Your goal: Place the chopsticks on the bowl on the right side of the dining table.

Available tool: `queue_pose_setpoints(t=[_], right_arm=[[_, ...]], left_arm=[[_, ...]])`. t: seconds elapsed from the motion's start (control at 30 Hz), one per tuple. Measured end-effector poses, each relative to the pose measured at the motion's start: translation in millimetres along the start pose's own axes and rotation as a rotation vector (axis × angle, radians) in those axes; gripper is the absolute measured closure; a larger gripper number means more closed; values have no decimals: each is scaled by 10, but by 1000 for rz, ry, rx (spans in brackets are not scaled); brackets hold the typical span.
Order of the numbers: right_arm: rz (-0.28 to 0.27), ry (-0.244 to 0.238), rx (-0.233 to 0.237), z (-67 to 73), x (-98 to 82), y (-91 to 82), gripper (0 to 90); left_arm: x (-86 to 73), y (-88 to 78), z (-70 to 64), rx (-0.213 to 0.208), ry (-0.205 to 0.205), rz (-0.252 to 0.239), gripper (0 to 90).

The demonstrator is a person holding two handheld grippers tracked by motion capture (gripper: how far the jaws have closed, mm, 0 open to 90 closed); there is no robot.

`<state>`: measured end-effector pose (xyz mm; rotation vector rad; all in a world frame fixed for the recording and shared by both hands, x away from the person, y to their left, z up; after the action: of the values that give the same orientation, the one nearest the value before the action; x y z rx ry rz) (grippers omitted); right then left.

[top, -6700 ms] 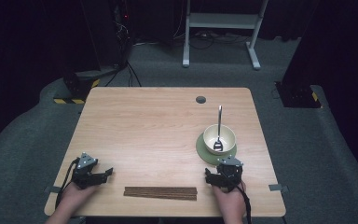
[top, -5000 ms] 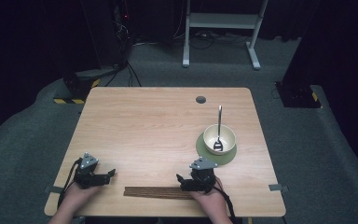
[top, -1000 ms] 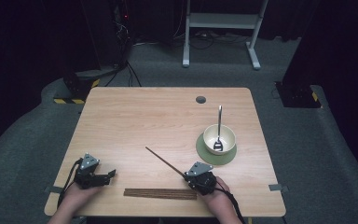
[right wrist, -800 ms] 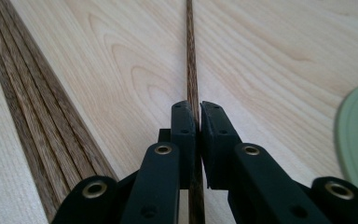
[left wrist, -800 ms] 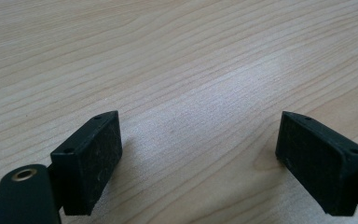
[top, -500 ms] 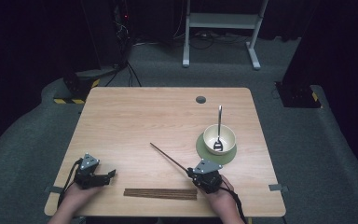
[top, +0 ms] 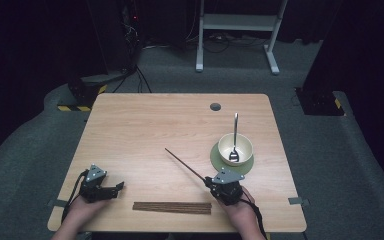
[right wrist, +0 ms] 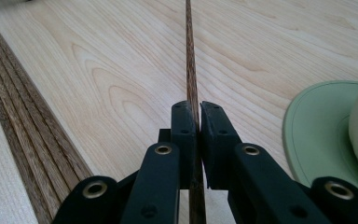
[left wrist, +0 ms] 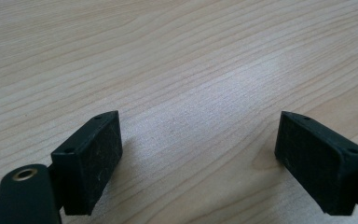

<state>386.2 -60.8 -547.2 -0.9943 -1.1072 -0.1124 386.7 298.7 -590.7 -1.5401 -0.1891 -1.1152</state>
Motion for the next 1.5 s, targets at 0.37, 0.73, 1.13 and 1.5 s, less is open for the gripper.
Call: queue_pose_setpoints(t=[0.37,0.73,1.13,1.5], right_arm=[[-33,-3,-12,-14,115,-96,842],[-41,-25,-22,19,339,-66,842],[-90,41,-92,-306,433,-311,842],[-116,122,-224,-831,294,-653,842]], left_arm=[[4,5,4,-4,4,0,145],[6,8,7,-7,8,1,142],[9,13,9,-13,13,0,139],[9,13,7,-11,12,0,140]])
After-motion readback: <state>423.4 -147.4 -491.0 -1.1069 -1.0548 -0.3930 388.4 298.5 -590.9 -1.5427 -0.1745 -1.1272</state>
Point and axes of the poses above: each handheld gripper's, and its own axes: y roughly forward along the jaws, x roughly out of its top, z roughly to its left, the point moved 9 cm from there along y, roughly forward along the jaws, and after that the axes turned 10 degrees about y, right-handed, at the moved point
